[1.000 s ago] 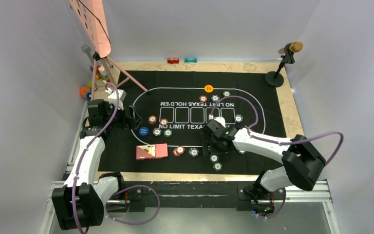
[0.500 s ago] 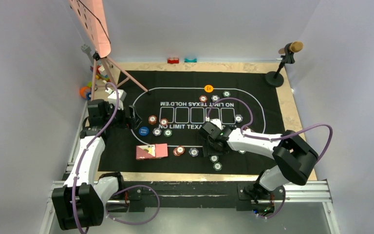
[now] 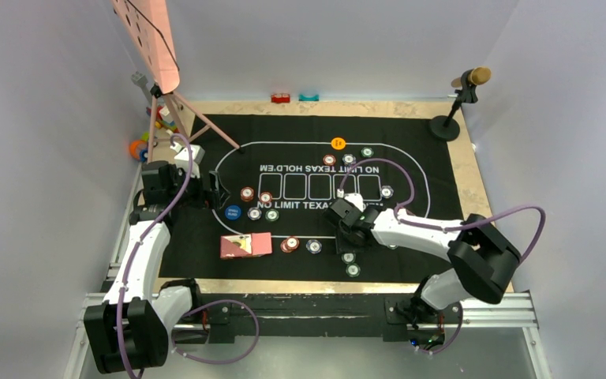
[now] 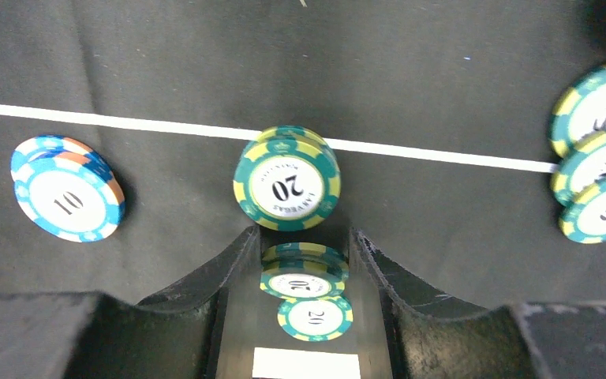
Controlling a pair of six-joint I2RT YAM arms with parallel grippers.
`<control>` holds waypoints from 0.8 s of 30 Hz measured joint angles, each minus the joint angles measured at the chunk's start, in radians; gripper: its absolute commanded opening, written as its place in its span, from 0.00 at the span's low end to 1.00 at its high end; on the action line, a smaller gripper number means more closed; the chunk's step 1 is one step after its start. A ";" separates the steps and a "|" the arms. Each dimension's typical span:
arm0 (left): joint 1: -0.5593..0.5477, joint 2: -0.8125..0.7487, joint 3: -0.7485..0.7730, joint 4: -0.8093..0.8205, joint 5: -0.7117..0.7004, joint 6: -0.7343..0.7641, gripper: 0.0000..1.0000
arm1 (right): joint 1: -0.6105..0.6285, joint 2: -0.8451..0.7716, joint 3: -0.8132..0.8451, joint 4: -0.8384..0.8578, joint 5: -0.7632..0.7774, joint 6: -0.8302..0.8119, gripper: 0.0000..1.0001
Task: Distribute texas hold em gaming equipment
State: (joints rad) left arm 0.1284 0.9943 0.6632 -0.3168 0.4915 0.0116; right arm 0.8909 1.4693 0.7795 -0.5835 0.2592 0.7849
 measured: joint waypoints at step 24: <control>0.000 -0.006 0.000 -0.006 0.002 0.000 1.00 | -0.481 -0.208 0.023 -0.155 0.073 -0.037 0.42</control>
State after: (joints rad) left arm 0.1284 0.9886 0.6632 -0.3233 0.4931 0.0120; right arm 0.4103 1.2613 0.8021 -0.7383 0.3321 0.7479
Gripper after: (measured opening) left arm 0.995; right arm 0.421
